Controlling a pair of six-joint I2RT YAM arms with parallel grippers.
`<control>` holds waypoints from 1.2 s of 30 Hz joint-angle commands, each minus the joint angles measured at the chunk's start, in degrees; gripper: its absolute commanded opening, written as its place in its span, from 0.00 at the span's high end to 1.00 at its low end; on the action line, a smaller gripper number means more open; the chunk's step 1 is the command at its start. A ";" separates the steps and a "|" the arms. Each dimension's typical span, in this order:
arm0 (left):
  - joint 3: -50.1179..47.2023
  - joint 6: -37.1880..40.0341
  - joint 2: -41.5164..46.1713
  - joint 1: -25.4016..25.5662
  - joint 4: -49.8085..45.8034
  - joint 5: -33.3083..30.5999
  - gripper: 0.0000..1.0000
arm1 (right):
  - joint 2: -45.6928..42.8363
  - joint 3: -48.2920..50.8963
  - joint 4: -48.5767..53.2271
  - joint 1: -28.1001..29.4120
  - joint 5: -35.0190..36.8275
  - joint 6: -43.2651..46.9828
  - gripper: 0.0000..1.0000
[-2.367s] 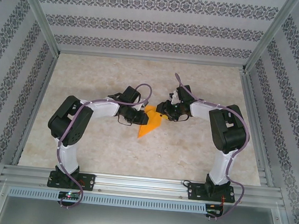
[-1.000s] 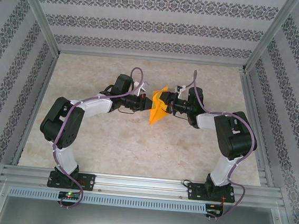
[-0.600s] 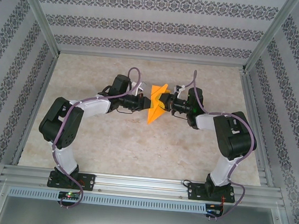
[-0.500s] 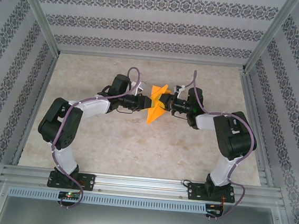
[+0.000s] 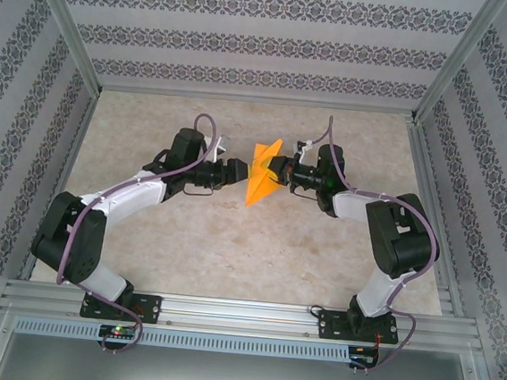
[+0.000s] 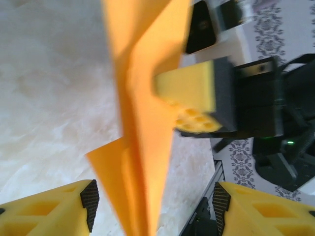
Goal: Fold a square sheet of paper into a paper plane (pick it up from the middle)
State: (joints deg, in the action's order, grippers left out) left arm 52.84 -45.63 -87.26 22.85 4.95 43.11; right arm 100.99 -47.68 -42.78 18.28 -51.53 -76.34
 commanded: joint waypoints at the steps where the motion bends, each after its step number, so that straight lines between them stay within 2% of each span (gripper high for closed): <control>1: -4.80 -8.59 0.66 0.19 6.02 -1.20 0.34 | -1.93 -1.76 -0.85 0.84 -0.25 0.40 1.00; 3: -6.15 -10.73 0.80 0.89 11.65 -1.11 0.32 | -1.61 -1.87 -3.05 1.10 -0.39 -1.37 1.00; 5: -5.77 -10.72 0.42 1.66 12.94 -1.19 0.32 | -1.41 -1.96 -4.64 1.43 -0.42 -2.80 1.00; 10: -6.63 -14.22 -0.96 1.95 20.51 -0.34 0.32 | -2.06 -2.22 -2.95 1.72 -0.51 -2.04 1.00; 14: -7.41 -12.68 0.15 2.00 19.30 -1.86 0.33 | -2.42 -2.11 -1.82 1.64 -0.33 -1.37 1.00; 22: -5.67 -16.06 -4.57 2.16 23.50 1.03 0.34 | -2.55 -3.10 -3.07 2.13 -0.42 -2.92 1.00; 33: -3.56 -18.56 -5.72 2.82 27.72 3.78 0.49 | -2.03 -2.59 -2.83 2.05 -0.33 -2.59 1.00; 36: -3.19 -18.45 -5.90 2.82 27.25 4.27 0.57 | -2.11 -2.33 -2.76 1.83 -0.26 -2.42 1.00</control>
State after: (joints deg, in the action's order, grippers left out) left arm 48.01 -63.66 -92.68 25.17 29.12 45.74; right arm 100.29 -49.36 -44.01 19.77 -51.53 -79.35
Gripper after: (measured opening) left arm 0.439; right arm 0.049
